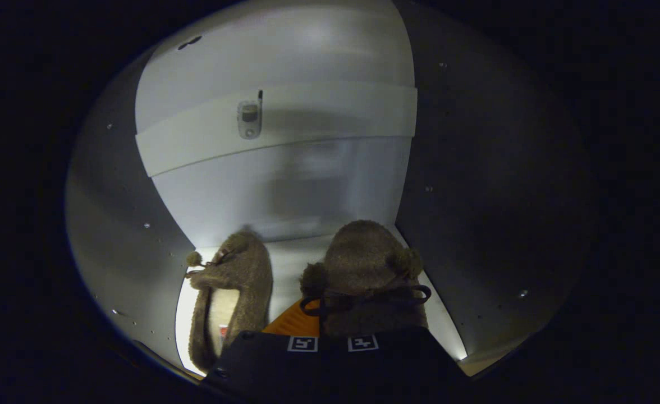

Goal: Open the shoe cabinet door, grab the shoes and put them into the shoe cabinet, then close the shoe cabinet door.

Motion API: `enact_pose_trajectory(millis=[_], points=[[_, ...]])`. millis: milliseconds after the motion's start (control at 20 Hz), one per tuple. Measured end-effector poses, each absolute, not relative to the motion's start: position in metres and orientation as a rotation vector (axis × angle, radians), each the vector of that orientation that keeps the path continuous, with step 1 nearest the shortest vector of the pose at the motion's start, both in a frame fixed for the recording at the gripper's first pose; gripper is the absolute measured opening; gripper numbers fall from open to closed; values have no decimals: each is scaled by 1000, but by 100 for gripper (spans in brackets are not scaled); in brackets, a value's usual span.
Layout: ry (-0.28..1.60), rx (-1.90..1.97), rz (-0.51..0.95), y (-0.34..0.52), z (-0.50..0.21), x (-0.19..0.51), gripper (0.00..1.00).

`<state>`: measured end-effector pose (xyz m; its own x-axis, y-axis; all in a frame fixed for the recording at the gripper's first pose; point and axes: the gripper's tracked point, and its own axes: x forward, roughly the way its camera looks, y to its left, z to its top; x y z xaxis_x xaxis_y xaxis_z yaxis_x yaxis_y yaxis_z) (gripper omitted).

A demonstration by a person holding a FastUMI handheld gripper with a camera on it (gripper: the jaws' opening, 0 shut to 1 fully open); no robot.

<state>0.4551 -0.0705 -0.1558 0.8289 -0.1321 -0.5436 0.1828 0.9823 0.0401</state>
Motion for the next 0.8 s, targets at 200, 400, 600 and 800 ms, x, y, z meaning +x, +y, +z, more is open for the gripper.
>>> enact_pose_trajectory(millis=[200, 400, 600, 800], points=[[597, 97, -165, -68, -171, 467, 4], [616, 132, -178, -70, -175, 467, 11], [605, 106, -128, -51, -168, 445, 54], [515, 114, -163, -48, -145, 406, 84]])
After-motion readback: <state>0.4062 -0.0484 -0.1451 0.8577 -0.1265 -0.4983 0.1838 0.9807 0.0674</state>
